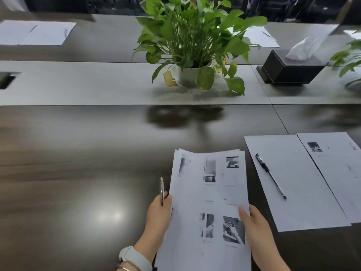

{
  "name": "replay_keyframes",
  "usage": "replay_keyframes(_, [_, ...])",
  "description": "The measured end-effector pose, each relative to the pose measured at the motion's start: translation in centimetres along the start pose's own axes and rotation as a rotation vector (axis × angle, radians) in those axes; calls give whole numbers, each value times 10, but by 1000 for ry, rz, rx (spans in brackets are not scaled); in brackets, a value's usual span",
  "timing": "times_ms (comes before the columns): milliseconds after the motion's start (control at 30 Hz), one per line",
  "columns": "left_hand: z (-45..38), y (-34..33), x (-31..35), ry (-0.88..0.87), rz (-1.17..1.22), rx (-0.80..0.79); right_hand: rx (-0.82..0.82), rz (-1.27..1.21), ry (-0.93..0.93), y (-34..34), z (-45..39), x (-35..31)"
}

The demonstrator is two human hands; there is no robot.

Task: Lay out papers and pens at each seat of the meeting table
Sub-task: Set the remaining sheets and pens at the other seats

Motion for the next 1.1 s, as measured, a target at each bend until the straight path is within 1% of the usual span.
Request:
replay_keyframes(67, [12,14,-5,-18,-7,-6,-45,-74,-9,-5,16,1])
replay_keyframes(133, [28,32,-13,-42,20,11,-88,-74,4,-11,32,4])
replay_keyframes(233, [57,63,-33,-85,74,69,-171,-66,33,-21,58,8])
replay_keyframes(333, [93,94,-68,-113,90,156,-240,-59,88,-30,89,23])
replay_keyframes(433, [143,123,-112,-124,184,224,-283,-43,167,-35,130,51])
replay_keyframes(500, [183,140,-150,-137,224,255,-340,-42,191,-36,165,76])
replay_keyframes(600, [249,164,-218,-124,266,320,-472,-25,205,-35,225,115])
replay_keyframes(733, [337,195,-298,-58,408,469,-665,52,194,-42,301,153])
replay_keyframes(933, [434,261,-393,-23,637,692,-924,193,234,-98,406,196])
replay_keyframes(1100, [488,341,-475,6,773,851,-1074,309,263,-187,492,233])
Point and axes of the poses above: each hand's wrist, its own z-axis away from the middle knuckle, its own y-axis out of the back of the hand, x = y × z, the point moved 2 cm from there along -z, towards the middle knuckle, and after that the axes turned 1 degree about y, right-handed, at the moved point
